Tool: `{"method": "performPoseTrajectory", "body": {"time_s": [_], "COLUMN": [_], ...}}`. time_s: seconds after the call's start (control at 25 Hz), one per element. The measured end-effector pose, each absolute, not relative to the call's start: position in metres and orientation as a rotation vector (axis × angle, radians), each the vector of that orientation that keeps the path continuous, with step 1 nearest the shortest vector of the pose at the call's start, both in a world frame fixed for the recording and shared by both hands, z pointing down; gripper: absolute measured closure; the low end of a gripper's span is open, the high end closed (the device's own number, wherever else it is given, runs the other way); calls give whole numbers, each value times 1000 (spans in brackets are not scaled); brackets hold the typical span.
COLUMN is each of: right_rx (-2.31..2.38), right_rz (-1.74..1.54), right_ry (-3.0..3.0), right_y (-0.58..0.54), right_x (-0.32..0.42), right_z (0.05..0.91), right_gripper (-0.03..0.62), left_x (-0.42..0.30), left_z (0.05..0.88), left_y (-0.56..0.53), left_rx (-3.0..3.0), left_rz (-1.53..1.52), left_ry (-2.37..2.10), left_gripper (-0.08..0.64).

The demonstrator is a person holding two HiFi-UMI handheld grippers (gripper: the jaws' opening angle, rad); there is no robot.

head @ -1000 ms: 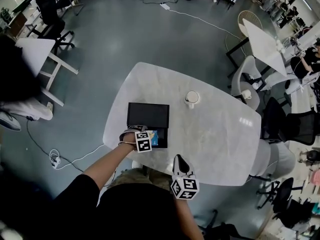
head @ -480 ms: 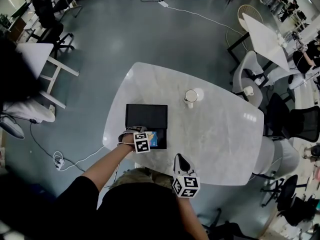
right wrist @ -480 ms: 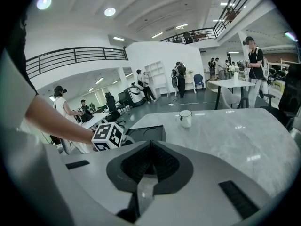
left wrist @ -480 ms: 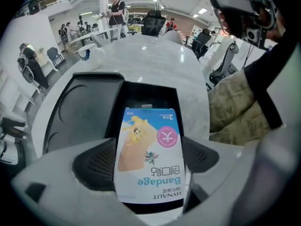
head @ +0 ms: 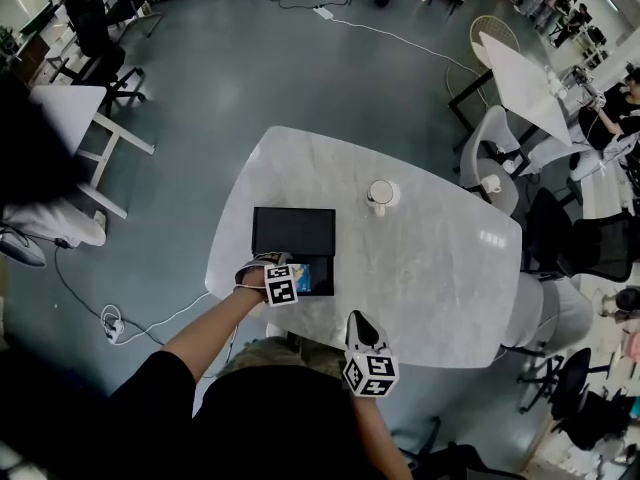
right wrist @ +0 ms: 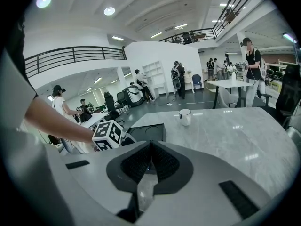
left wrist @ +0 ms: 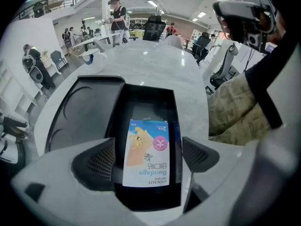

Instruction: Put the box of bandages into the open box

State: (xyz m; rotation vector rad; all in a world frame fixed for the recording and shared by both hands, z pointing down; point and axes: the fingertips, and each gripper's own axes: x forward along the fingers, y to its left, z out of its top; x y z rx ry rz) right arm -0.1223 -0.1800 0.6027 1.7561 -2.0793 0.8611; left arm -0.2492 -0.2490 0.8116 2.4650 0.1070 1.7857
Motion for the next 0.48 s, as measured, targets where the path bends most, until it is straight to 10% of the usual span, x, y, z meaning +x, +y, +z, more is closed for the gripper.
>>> {"method": "performPoseTrajectory", "body": {"time_s": [0.48], "right_rx": [1906], "right_rz": [728], "right_ry": [-2097], "right_y": [-169], "right_x": [-111], "right_z": [560], "right_gripper": [580], "left_x": [-256], "left_z": [686], "left_y": [-267], "left_rx": [2563], "left_rz": [892], "left_ry": [-424], "left_gripper": [127]}}
